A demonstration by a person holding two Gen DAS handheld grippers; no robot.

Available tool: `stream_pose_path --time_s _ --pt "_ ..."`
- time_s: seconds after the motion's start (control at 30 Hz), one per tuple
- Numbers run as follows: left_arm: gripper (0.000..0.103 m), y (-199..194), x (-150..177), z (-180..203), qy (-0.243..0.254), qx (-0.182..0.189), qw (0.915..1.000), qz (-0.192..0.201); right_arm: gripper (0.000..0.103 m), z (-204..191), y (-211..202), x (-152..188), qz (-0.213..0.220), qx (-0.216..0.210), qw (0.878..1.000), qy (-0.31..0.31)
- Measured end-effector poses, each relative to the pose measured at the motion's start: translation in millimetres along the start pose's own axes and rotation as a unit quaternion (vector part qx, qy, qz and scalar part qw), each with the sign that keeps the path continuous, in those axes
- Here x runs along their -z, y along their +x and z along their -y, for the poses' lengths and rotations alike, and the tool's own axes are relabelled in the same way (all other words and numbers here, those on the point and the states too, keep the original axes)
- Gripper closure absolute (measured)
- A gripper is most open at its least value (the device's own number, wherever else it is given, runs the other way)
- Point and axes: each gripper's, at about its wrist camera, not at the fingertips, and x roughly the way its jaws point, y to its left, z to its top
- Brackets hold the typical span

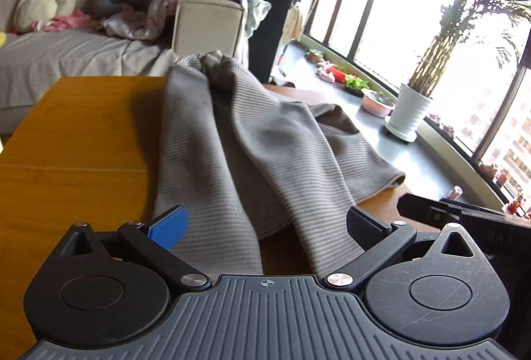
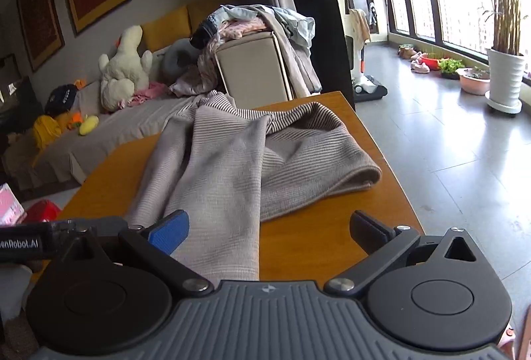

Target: Fold clothes

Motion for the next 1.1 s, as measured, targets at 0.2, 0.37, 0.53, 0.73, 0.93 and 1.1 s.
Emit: stream_pose_path --time_s 0.2,0.37,0.53,0.73,0.93,1.1 --pt "0.0 50 -20 -21 -0.037 0.045 0.9958 -0.07 0.0 -10 84 -50 -0.009 -0.053 0.998 -0.02" --pt "0.0 70 -29 -38 -0.054 0.042 0.9951 -0.072 0.0 -16 161 -64 -0.063 -0.045 0.997 -0.022" --pt "0.0 86 -34 -56 -0.059 0.067 0.9942 -0.061 0.0 -4 178 -54 -0.048 -0.064 0.997 0.02" --pt "0.0 91 -34 -63 -0.03 0.122 0.9888 -0.08 0.0 14 167 -40 -0.029 -0.097 0.989 0.106" --pt "0.0 81 -31 -96 -0.076 0.151 0.9808 -0.097 0.0 -34 149 -22 -0.064 -0.042 0.997 -0.012" --pt "0.0 35 -2 -100 -0.063 0.123 0.9862 -0.091 0.0 -46 107 2 -0.069 -0.081 0.994 -0.008"
